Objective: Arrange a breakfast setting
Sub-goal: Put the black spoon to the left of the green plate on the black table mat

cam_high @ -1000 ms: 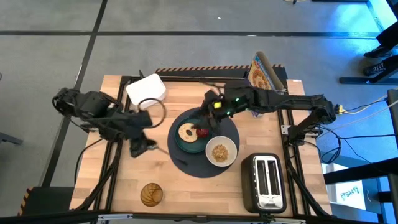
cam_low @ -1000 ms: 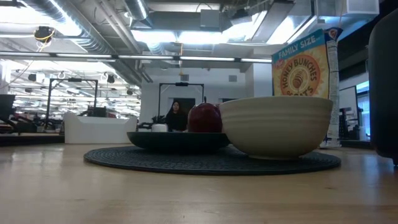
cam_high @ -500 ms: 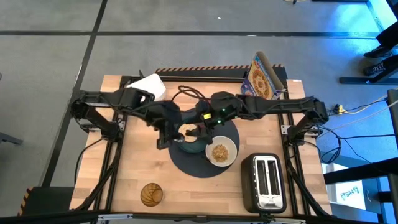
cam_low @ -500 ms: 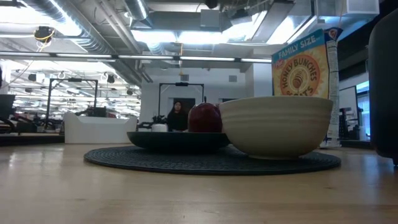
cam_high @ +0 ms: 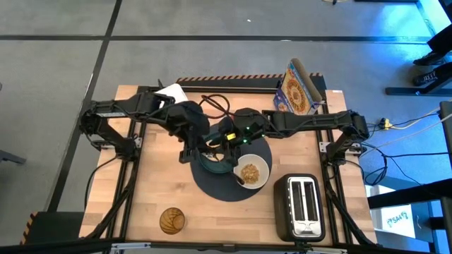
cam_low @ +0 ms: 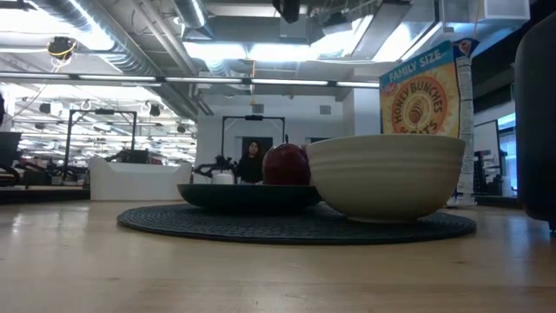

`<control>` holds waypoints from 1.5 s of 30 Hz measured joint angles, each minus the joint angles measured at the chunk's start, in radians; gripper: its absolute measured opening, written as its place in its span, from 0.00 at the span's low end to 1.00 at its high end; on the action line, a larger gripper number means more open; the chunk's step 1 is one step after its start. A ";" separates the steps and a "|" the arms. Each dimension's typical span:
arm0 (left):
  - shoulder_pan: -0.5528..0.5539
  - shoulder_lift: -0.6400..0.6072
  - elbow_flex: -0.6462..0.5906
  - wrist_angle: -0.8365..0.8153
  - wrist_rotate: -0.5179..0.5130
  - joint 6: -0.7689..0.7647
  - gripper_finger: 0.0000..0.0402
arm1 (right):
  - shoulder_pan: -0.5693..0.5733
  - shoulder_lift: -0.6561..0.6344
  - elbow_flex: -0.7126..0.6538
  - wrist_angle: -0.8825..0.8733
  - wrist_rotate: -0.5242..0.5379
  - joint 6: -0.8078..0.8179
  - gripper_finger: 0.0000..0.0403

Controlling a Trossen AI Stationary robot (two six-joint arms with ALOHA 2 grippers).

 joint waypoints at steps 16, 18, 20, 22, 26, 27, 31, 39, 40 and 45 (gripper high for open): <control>0.041 -0.140 0.000 0.002 -0.205 -0.184 0.21 | -0.001 -0.057 -0.002 0.032 0.322 0.028 0.01; 0.041 -0.198 -0.001 0.001 -0.288 -0.208 0.25 | -0.001 -0.085 0.000 0.071 0.395 0.013 0.01; 0.033 -0.244 -0.013 0.021 -0.362 -0.232 0.28 | -0.001 -0.104 0.000 0.155 0.447 -0.018 0.01; 0.016 -0.283 -0.040 0.054 -0.415 -0.234 0.30 | -0.004 -0.119 -0.001 0.227 0.465 -0.034 0.01; -0.012 -0.340 -0.160 0.286 -0.432 -0.194 0.31 | -0.008 -0.131 0.000 0.424 0.455 -0.048 0.00; -0.015 -0.349 -0.199 0.371 -0.432 -0.183 0.31 | -0.008 -0.131 0.001 0.456 0.457 -0.047 0.00; -0.019 -0.346 -0.345 0.692 -0.409 -0.130 0.31 | -0.008 -0.117 0.000 0.522 0.472 -0.045 0.00; -0.018 -0.338 -0.469 0.956 -0.393 -0.082 0.21 | -0.006 -0.109 -0.001 0.518 0.472 -0.045 0.00; -0.018 -0.339 -0.469 0.962 -0.393 -0.079 0.19 | -0.006 -0.109 -0.001 0.521 0.471 -0.044 0.00; -0.018 -0.339 -0.469 0.963 -0.395 -0.086 0.04 | -0.006 -0.111 -0.001 0.523 0.480 -0.053 0.00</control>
